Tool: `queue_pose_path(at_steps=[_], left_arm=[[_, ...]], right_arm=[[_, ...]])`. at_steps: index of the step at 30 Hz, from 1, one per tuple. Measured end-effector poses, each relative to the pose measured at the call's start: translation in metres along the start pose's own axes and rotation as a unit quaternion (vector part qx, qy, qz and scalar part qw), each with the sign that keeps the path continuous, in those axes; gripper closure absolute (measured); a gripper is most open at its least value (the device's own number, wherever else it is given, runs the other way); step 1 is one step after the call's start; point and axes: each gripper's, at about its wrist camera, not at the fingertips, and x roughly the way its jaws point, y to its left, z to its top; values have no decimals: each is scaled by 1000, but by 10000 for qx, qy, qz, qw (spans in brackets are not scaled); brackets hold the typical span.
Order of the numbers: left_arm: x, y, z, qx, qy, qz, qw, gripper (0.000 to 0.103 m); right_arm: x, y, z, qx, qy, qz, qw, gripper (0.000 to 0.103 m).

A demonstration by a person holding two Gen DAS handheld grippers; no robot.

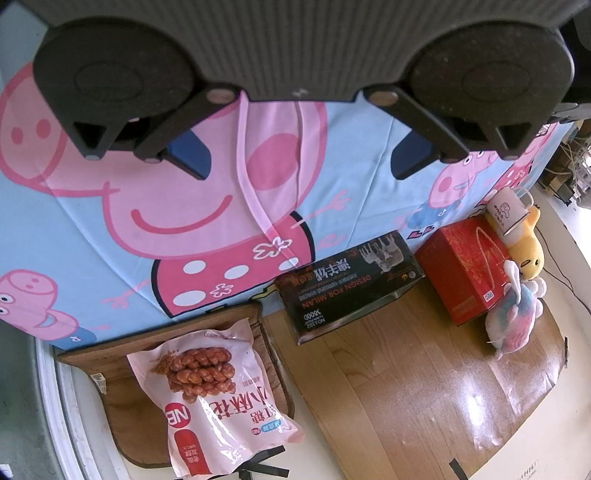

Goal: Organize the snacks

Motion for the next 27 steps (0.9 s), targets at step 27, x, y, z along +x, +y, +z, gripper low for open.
queue_pose_path(at_steps=[27], left_arm=[[-1, 0, -1, 52, 32, -36, 10000, 0]], right_arm=[[1, 0, -1, 23, 18, -10, 10000, 0]])
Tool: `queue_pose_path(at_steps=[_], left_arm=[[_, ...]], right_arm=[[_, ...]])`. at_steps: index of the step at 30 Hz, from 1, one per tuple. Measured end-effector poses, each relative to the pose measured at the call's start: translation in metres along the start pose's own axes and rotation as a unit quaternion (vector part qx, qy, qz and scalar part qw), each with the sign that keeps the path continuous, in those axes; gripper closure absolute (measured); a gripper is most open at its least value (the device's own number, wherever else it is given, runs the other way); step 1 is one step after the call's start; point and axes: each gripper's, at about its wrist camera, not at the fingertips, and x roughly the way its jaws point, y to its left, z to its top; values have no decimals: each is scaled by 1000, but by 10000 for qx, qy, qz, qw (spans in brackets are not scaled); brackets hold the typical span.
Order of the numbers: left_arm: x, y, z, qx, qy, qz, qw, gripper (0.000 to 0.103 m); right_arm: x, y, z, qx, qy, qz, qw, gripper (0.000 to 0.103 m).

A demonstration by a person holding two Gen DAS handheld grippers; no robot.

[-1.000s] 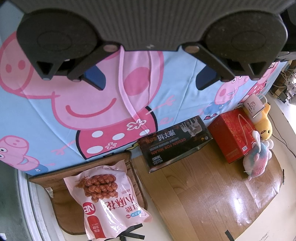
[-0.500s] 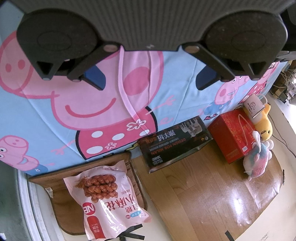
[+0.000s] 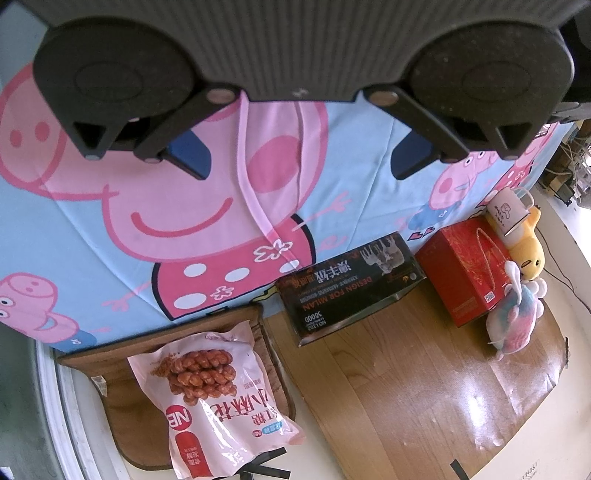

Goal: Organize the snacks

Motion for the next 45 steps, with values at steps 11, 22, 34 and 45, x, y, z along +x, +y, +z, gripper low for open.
queue_pose_path(at_steps=[11, 22, 34, 45], left_arm=[[-2, -1, 0, 39, -39, -65, 10000, 0], [-4, -2, -1, 70, -78, -71, 9999, 0], [-7, -4, 1, 108, -115, -64, 9999, 0], [-8, -4, 2, 105, -159, -60, 9998, 0]], right_arm=[[0, 0, 0, -2, 5, 6, 10000, 0], [0, 0, 0, -3, 2, 11, 10000, 0], [-2, -4, 0, 16, -19, 18, 10000, 0], [-2, -4, 0, 14, -19, 17, 10000, 0]])
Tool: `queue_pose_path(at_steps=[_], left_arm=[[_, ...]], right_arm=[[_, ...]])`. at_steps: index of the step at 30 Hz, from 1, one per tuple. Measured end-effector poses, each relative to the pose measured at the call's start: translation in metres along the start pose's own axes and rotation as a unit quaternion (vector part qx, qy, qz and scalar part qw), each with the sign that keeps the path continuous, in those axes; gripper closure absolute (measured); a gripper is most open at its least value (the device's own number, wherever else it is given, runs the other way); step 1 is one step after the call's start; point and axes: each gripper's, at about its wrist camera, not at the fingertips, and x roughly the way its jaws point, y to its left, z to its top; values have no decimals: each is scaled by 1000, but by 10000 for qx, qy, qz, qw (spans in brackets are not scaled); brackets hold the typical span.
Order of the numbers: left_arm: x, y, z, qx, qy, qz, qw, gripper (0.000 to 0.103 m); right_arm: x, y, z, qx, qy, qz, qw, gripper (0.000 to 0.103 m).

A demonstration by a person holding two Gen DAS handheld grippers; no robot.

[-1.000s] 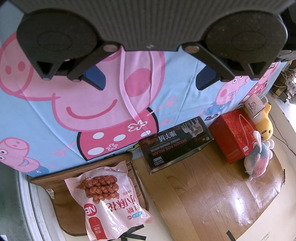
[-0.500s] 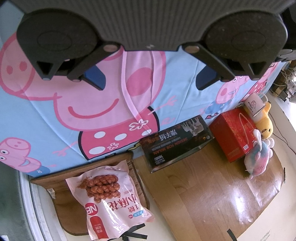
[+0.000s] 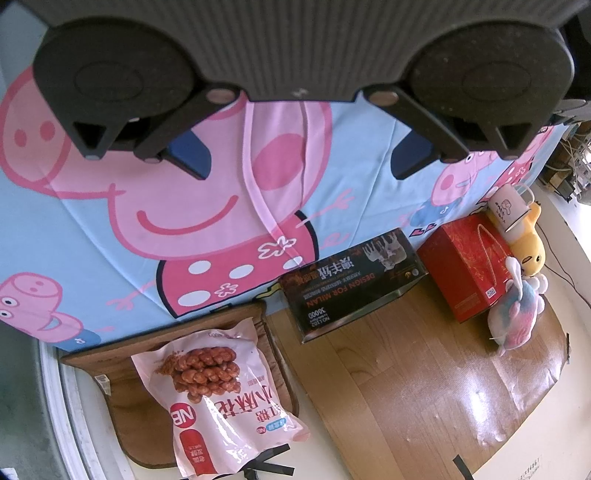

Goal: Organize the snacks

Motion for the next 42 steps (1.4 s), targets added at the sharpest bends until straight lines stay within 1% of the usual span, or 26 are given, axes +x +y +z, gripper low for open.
queue_pose_path(at_steps=[42], left_arm=[[2, 3, 0, -21, 50, 15, 10000, 0]], right_arm=[[0, -2, 1, 4, 6, 12, 10000, 0]])
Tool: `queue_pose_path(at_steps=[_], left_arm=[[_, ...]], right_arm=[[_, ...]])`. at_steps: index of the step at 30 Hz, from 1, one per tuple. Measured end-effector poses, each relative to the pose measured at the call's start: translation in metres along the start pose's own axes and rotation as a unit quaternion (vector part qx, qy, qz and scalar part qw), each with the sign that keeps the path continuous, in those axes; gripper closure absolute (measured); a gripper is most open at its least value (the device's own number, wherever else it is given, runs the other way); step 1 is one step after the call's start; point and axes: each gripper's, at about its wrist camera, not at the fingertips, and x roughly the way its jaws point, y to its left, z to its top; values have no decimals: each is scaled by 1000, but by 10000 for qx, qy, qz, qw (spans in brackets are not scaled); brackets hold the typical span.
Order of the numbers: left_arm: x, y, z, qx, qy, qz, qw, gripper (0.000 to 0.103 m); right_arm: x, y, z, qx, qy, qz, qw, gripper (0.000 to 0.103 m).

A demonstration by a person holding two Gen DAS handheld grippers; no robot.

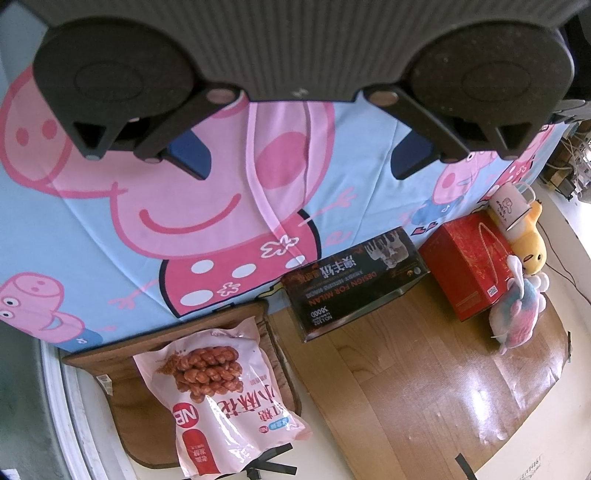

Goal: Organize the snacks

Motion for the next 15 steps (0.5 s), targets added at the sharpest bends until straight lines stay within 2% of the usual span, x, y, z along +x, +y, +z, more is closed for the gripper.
queue_pose_path(at_steps=[15], left_arm=[[-4, -6, 0, 88, -132, -61, 9999, 0]], right_arm=[[-1, -2, 0, 11, -41, -2, 10000, 0]])
